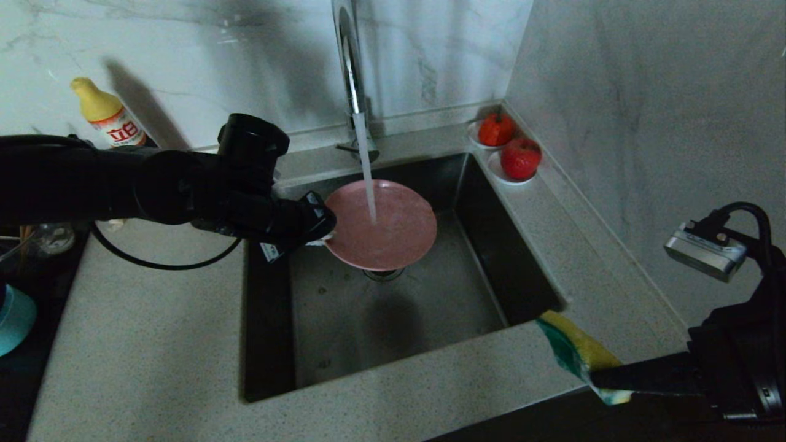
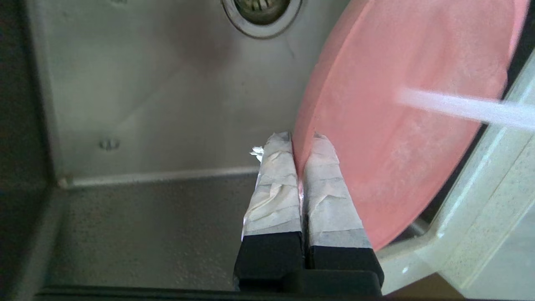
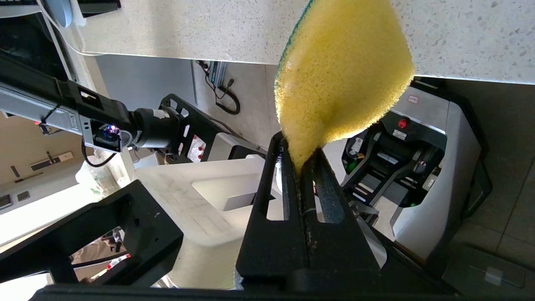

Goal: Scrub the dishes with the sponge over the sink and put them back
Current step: Wash the plate

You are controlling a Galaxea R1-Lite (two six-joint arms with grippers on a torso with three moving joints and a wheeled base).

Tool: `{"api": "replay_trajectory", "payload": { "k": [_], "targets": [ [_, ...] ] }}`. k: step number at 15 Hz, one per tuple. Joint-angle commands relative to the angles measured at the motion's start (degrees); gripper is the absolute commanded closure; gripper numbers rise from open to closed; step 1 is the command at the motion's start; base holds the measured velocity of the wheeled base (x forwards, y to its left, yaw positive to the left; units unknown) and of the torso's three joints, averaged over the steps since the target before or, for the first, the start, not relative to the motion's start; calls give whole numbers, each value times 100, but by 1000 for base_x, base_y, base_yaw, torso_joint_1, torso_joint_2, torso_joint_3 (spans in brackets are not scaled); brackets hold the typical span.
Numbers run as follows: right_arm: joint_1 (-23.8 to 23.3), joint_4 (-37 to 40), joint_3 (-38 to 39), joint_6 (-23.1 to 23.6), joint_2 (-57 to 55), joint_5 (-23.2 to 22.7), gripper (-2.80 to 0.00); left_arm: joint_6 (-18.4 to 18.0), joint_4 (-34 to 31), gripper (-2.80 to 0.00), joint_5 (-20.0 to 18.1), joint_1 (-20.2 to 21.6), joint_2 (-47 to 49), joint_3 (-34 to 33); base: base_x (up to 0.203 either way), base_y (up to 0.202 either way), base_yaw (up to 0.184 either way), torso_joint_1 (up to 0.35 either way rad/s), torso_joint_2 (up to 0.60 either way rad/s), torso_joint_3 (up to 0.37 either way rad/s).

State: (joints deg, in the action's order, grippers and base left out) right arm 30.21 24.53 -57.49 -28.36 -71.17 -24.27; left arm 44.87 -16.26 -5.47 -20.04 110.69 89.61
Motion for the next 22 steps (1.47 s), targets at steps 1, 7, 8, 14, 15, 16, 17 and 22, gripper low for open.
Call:
{"api": "replay_trajectory", "payload": {
  "k": [1,7,8,14,15,16,17,22],
  "targets": [
    [3,17,-7,-12,-37,-16,0,71,0,0,56,-17,-5,-50,0,0,0,0,0,0],
    [10,17,36,27,72,-16,0,-331,-49,0,1334,30,-646,-643,0,0,0,0,0,0],
    [3,17,36,49,94,-25,0,-471,-28,0,1562,37,-794,-831,0,0,0,0,0,0],
    [11,17,45,93,86,-25,0,-1571,72,0,2348,130,-2121,-1056,0,0,0,0,0,0],
    [11,17,80,93,86,-25,0,-1856,335,0,2588,132,-2216,-1063,0,0,0,0,0,0],
    [11,17,105,93,86,-25,0,-2090,613,0,2782,132,-2257,-1067,0,0,0,0,0,0],
    [11,17,115,93,68,-25,0,-2234,882,0,2913,132,-2324,-1117,0,0,0,0,0,0],
    [11,17,133,93,-34,-34,0,-3262,3160,0,2939,123,-2609,-2345,0,0,0,0,0,0]
  ]
}}
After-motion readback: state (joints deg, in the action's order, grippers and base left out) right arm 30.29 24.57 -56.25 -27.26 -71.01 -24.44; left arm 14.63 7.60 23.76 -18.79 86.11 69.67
